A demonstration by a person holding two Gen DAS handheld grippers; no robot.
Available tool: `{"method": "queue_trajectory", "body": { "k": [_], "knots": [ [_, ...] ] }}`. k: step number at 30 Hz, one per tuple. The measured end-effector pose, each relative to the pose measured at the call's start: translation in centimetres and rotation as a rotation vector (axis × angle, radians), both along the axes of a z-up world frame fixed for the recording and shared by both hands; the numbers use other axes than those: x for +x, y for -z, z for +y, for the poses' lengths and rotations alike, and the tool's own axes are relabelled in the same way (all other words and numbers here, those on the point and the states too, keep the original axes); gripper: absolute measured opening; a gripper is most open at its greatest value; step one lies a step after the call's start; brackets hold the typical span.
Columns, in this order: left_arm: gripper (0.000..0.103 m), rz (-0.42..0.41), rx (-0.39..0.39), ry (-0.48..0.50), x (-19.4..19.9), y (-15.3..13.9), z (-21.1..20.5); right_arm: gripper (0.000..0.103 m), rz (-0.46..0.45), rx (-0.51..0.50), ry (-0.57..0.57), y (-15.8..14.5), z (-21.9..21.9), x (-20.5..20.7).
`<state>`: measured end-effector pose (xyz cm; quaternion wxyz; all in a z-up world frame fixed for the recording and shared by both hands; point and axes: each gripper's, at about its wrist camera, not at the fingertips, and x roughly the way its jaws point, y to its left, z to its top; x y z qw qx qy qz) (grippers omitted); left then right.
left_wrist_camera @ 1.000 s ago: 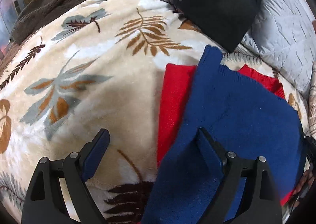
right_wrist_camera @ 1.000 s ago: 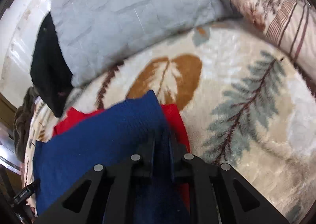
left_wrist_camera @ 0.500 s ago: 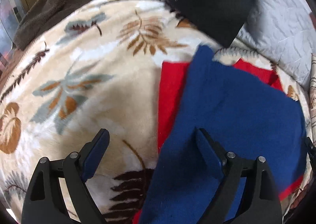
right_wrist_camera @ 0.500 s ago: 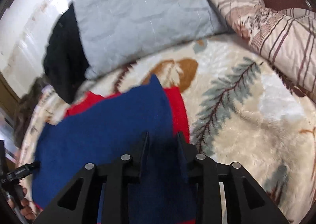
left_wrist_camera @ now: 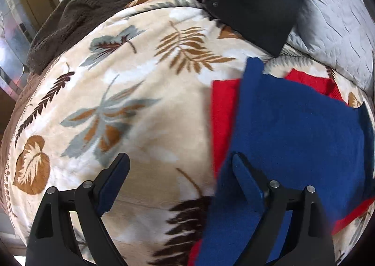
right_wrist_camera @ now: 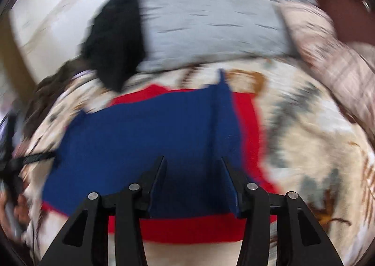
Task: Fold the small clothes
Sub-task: 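Press the folded sweater flat with both open grippers, then grasp one side of the folded sweater with the right gripper and lift it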
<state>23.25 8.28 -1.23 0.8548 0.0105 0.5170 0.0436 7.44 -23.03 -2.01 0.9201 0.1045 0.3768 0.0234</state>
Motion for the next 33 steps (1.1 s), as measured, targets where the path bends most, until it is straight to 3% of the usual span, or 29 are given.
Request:
{"method": "queue_trajectory", "body": {
  "k": [5,9,11,17,20,22,23,24,25,28,33],
  "knots": [
    [0.090,0.027,-0.044,-0.051,0.5,0.0,2.9,0.058,0.020,-0.113,-0.324,0.7,11.5,-0.8],
    [0.090,0.036,-0.075,-0.083,0.5,0.0,4.4,0.063,0.006,-0.212,-0.471,1.8,18.0,-1.5],
    [0.090,0.036,-0.094,-0.095,0.5,-0.2,5.1,0.066,-0.002,-0.264,-0.507,2.2,20.3,-1.5],
    [0.090,0.053,-0.168,-0.125,0.8,-0.2,6.7,0.075,-0.059,-0.562,-0.563,4.4,25.4,-1.6],
    [0.090,0.067,-0.201,-0.133,0.9,0.1,7.1,0.077,-0.121,-0.635,-0.546,4.9,26.4,-1.6],
    [0.090,0.078,-0.239,-0.130,1.0,0.3,7.3,0.072,-0.124,-0.642,-0.523,4.9,26.5,-1.1],
    [0.090,0.082,-0.256,-0.129,1.0,0.4,7.4,0.063,-0.125,-0.633,-0.518,4.9,26.3,-0.8],
    [0.090,0.086,-0.273,-0.125,1.0,0.4,7.4,0.034,-0.119,-0.627,-0.511,4.8,26.0,-0.2],
    [0.090,0.087,-0.286,-0.121,1.0,0.4,7.3,0.020,-0.120,-0.618,-0.501,4.6,25.8,-0.3],
    [0.091,0.091,-0.379,-0.102,1.1,0.3,7.2,0.014,-0.182,-0.557,-0.478,3.4,24.6,-0.3],
    [0.091,0.114,-0.662,-0.047,2.3,0.6,6.2,0.012,-0.238,-0.534,-0.469,2.7,24.0,-0.6]
  ]
}}
